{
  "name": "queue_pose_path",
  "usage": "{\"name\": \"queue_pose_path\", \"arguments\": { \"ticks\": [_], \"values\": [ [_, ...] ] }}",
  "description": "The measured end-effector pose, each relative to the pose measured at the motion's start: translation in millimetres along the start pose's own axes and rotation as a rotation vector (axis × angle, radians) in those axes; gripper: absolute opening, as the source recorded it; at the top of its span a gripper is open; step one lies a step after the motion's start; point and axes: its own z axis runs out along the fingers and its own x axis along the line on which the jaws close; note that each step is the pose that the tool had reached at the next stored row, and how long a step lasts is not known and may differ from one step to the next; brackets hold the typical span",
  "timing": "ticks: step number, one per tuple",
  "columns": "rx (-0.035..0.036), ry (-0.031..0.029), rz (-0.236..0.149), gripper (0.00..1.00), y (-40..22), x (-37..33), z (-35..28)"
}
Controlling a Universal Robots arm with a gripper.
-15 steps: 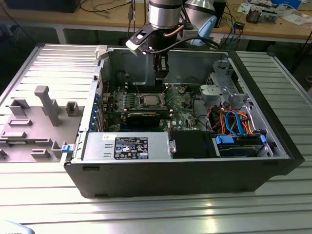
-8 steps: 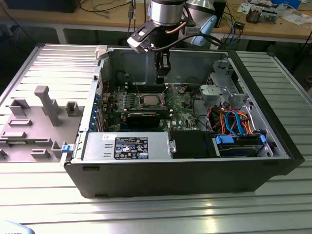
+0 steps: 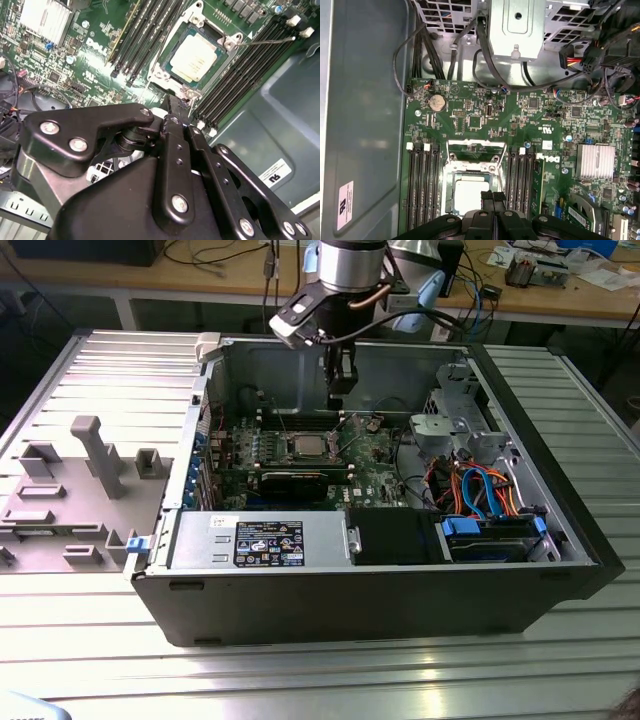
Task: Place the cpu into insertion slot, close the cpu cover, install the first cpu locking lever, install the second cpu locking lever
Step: 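Close the cpu cover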
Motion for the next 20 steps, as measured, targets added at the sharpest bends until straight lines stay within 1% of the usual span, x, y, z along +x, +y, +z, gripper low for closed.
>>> {"name": "queue_pose_path", "arguments": {
  "ticks": [1, 5, 6, 7, 8, 9, 10, 11, 12, 13, 14, 16, 18, 20],
  "values": [
    [0.0008, 0.0011, 0.000, 0.11, 3.1, -0.2, -0.2],
    [0.0030, 0.0037, 0.000, 0.11, 9.2, -0.6, -0.4],
    [0.0046, 0.0046, 0.000, 0.11, 13.4, -0.9, -0.5],
    [0.0061, 0.0053, 0.000, 0.11, 16.4, -1.1, -0.6],
    [0.0083, 0.0068, -0.001, 0.11, 19.4, -1.4, -0.7],
    [0.0101, 0.0102, -0.001, 0.11, 21.4, -1.6, -0.7],
    [0.0132, 0.0214, -0.001, 0.11, 23.9, -1.7, -0.6],
    [0.0156, 0.0523, -0.001, 0.11, 25.9, -1.8, -0.4],
    [0.0173, 0.0626, -0.001, 0.11, 26.9, -1.8, -0.3],
    [0.0194, 0.0668, -0.002, 0.11, 27.8, -1.9, -0.1],
    [0.0215, 0.0684, -0.002, 0.11, 28.9, -1.9, 0.2],
    [0.0245, 0.0684, -0.002, 0.11, 30.3, -2.0, 0.7],
    [0.0258, 0.0685, -0.002, 0.11, 31.6, -2.1, 1.0],
    [0.0278, 0.0686, -0.002, 0.11, 34.6, -2.2, 1.2]
  ]
}}
